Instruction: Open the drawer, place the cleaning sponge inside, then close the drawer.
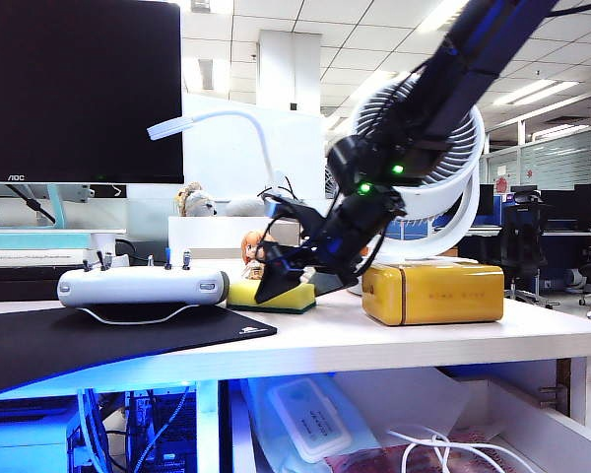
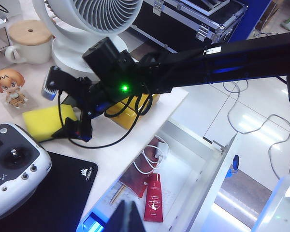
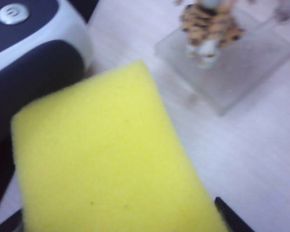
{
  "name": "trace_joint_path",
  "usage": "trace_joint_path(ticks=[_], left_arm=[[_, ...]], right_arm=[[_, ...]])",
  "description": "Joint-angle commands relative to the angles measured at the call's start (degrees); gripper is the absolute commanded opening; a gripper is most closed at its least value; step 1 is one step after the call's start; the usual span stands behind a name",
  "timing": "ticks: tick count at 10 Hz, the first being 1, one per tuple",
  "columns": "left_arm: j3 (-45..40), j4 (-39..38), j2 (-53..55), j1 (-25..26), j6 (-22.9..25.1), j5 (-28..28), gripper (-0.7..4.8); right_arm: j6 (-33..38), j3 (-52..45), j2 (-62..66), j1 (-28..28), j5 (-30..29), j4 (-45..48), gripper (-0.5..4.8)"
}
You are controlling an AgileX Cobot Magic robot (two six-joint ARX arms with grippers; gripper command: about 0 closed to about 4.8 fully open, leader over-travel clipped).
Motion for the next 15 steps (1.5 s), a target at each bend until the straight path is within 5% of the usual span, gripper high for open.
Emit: trace_joint_path(ticks=[1, 7, 8, 12, 15], left_arm=[[0.26, 0.09, -0.11, -0.02, 0.02, 0.13, -0.06], [0.26, 0.15, -0.11, -0.02, 0.24, 0.11, -0.06], [0.26, 0.55, -0.11, -0.02, 0.22, -0.33, -0.06], [0.26, 1.01, -0.11, -0.02, 0.24, -0.33, -0.06], [0.26, 1.42, -0.11, -0.02, 0.24, -0.52, -0.06]], right_arm=[[-0.02, 3.37, -1.09, 0.55, 0.2, -5.79, 1.01], [-0.55, 5.05, -8.44, 0.42, 3.23, -22.08, 0.76], [-0.52, 5.05, -16.55, 0.37, 3.8, -38.25, -0.01], [-2.25, 5.03, -21.92, 0.7, 7.72, -59.89, -0.01], [-4.83, -1.4, -21.81, 0.74, 9.07, -61.99, -0.01]])
